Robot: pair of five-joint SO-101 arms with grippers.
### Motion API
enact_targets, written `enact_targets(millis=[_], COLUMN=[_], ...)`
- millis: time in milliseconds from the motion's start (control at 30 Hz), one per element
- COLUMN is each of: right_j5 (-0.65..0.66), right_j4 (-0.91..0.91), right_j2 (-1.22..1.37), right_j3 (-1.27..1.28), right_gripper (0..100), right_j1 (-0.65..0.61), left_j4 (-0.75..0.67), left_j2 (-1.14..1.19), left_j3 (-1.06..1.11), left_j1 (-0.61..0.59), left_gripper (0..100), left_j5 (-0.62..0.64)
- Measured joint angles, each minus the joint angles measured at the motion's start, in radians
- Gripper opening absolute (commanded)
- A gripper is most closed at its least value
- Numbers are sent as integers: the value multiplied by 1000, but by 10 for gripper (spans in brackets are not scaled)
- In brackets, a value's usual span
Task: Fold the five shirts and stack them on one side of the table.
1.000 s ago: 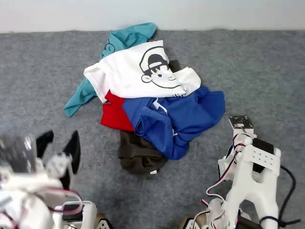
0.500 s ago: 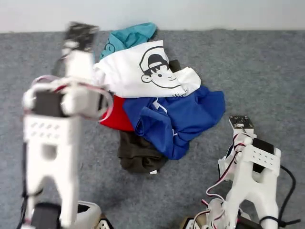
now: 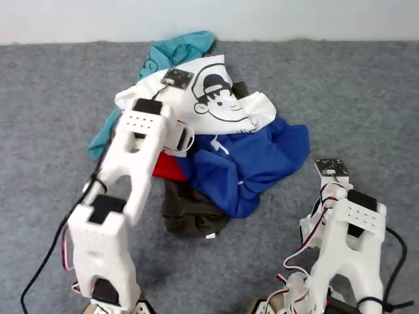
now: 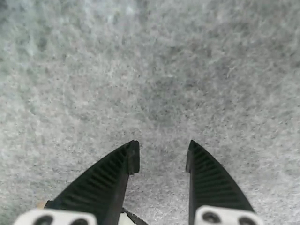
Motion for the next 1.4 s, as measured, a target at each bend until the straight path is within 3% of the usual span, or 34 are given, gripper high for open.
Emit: enact_targets(millis=[167, 300, 500, 767, 1067, 1400], right_j5=[0, 0, 0, 0, 0, 0], right_j4=[0, 0, 0, 0, 0, -14], right_j2=[0, 0, 0, 0, 0, 0], right_j3=[14, 23, 26, 26, 26, 26], right_gripper=[179, 179, 179, 179, 179, 179], right_j1=[0, 0, 0, 5, 5, 5], left_j4=[11, 97, 193, 387, 440, 440], left_j2=[204, 336, 500, 637, 647, 422], left_j3=[-218, -400, -681, -1013, -1359, -1389], left_j1=[-29, -34, -58, -104, -465, -827], left_gripper=[305, 270, 13, 12, 12, 12], left_j5=[44, 97, 121, 123, 133, 133])
